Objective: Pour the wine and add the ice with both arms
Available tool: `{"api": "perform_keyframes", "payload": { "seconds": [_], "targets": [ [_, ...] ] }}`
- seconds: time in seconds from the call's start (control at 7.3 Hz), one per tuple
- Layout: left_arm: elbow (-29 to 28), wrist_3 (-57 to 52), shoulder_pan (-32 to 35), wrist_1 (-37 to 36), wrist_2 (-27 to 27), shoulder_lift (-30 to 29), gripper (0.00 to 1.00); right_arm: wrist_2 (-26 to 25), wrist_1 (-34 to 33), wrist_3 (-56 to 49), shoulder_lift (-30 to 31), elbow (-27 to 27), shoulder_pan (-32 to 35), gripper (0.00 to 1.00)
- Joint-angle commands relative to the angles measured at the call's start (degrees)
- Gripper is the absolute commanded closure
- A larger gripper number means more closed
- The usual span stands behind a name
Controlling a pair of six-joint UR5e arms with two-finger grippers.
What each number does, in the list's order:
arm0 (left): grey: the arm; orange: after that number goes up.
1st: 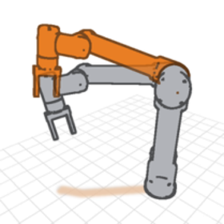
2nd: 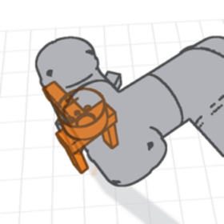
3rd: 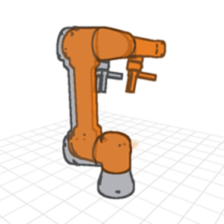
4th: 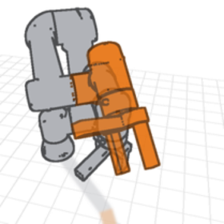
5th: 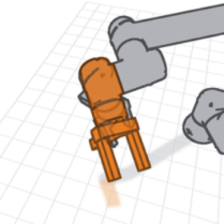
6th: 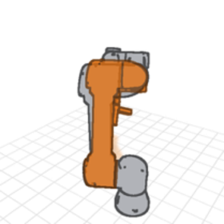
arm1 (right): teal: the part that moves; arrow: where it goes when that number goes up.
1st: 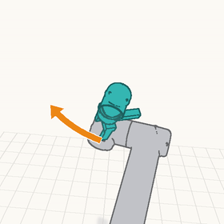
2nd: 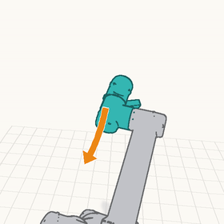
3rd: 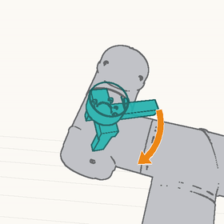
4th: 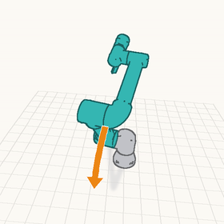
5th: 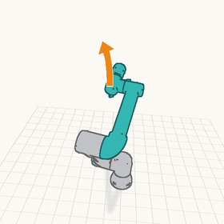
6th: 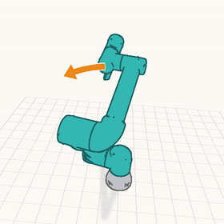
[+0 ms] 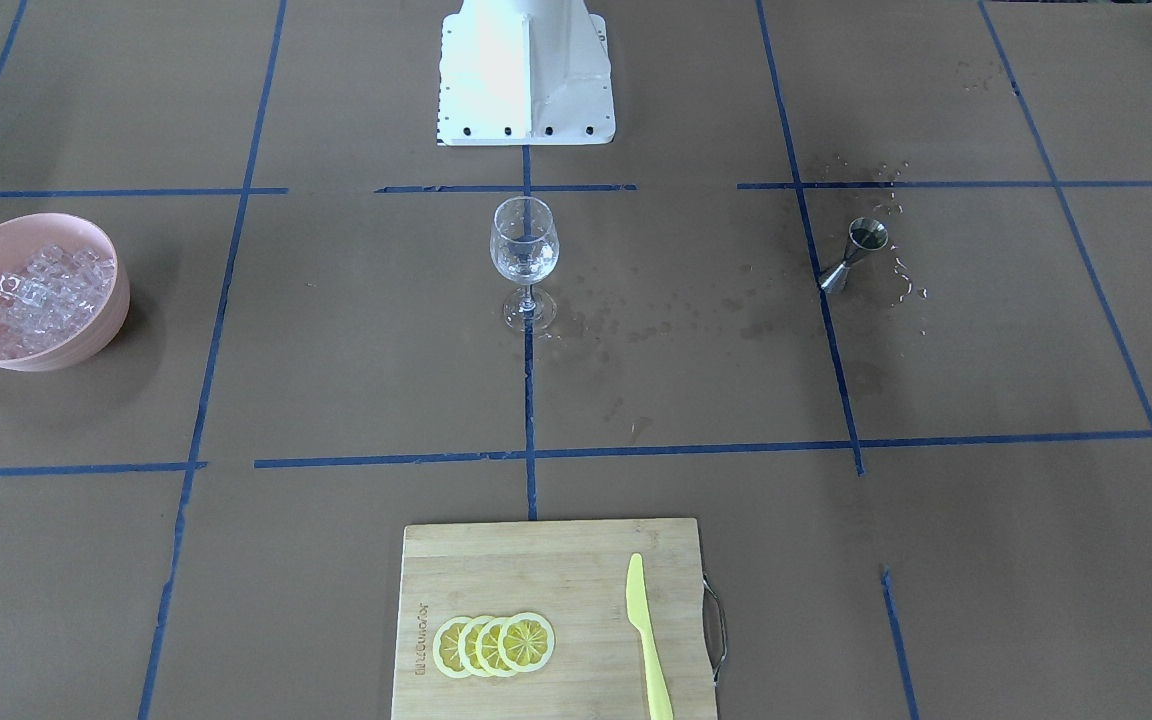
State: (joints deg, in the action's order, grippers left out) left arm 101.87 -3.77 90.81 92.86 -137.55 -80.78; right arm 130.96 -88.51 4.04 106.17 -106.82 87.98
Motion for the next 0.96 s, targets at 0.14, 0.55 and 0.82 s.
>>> {"api": "perform_keyframes", "payload": {
  "seconds": [0.14, 0.55, 0.82],
  "targets": [
    [0.61, -0.1, 0.07, 1.0, 0.0, -0.96, 0.0, 0.35, 0.01, 0.0, -0.26, -0.23, 0.0, 0.0],
    [0.61, -0.01, -0.02, 5.05, 0.26, -1.13, 0.0, 0.27, 3.32, 0.88, -2.1, -0.75, -0.09, 0.0],
    [-1.05, 0.6, -0.11, 16.75, -0.26, -1.65, 0.0, 0.26, 8.25, 4.1, -4.29, 0.03, 0.0, 0.0]
  ]
}}
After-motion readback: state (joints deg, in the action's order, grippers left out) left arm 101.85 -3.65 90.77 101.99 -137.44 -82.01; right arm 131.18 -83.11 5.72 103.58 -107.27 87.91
